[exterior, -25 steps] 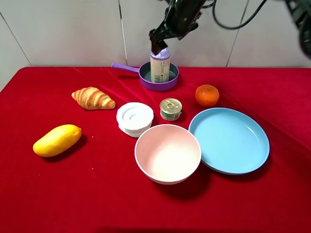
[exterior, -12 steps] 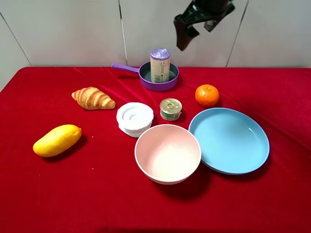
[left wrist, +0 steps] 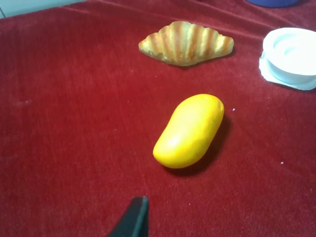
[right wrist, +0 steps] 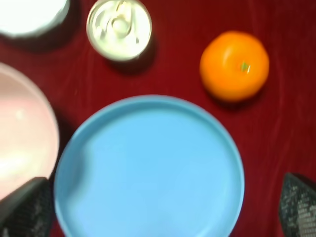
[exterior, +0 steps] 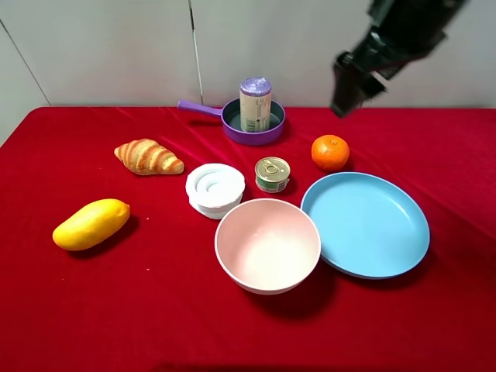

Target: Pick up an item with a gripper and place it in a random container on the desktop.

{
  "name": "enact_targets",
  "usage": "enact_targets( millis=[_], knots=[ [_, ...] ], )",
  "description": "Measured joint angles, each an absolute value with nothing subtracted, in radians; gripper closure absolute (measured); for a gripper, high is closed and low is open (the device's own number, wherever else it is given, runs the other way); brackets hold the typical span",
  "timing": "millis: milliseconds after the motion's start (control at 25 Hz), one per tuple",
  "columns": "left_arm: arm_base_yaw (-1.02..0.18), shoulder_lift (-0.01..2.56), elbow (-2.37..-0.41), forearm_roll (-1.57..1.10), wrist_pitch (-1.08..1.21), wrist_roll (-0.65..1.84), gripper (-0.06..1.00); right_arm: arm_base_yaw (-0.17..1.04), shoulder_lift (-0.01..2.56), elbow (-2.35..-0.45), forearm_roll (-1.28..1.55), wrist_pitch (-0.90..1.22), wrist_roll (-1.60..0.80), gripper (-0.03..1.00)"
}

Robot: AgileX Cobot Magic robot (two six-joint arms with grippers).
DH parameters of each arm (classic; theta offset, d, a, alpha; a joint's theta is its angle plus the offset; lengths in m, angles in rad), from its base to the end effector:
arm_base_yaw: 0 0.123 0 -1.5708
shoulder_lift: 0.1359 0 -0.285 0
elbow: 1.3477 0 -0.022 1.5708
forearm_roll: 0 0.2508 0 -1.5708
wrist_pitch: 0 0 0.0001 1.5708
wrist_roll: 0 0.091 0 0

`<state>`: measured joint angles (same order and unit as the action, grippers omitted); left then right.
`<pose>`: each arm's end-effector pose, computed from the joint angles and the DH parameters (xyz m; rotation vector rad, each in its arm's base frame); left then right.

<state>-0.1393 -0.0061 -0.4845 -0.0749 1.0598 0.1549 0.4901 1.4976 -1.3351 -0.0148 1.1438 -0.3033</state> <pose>-0.0049 -0.0053 0.2732 0.3036 2.0288 -0.0801 0.2660 0.1405 0.3251 -1.0828 2.5713 0.0260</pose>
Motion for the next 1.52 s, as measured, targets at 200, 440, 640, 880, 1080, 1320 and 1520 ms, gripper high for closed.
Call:
enact_targets(
  millis=[200,440,640,880,1080,1320,1520],
  knots=[
    [-0.139,-0.006,-0.484,-0.075,1.06,0.155,-0.04,0.49,1.273,-1.118,-0.012,1.108,-0.303,0.27],
    [-0.139,-0.006,-0.484,-0.075,1.06,0.155,-0.04,0.49,1.014,-0.94,0.0,1.117,-0.303,0.27],
    [-0.139,-0.006,-0.484,-0.075,1.06,0.155,-0.04,0.49,0.828,-0.844,0.046,1.152,-0.294,0.27],
    [-0.139,-0.006,-0.484,-0.075,1.06,0.155,-0.04,0.49,0.629,-0.746,0.131,1.154,-0.274,0.27],
    [-0.139,-0.006,-0.484,-0.075,1.06,0.155,-0.04,0.49,0.491,-0.631,0.178,1.073,-0.274,0.27],
    [-0.139,-0.006,-0.484,-0.075,1.06,0.155,-0.04,0.49,0.347,-0.525,0.209,1.012,-0.274,0.27],
    [-0.139,-0.006,-0.484,-0.075,1.06,0.155,-0.04,0.49,0.26,-0.514,0.224,1.018,-0.274,0.27]
  ],
)
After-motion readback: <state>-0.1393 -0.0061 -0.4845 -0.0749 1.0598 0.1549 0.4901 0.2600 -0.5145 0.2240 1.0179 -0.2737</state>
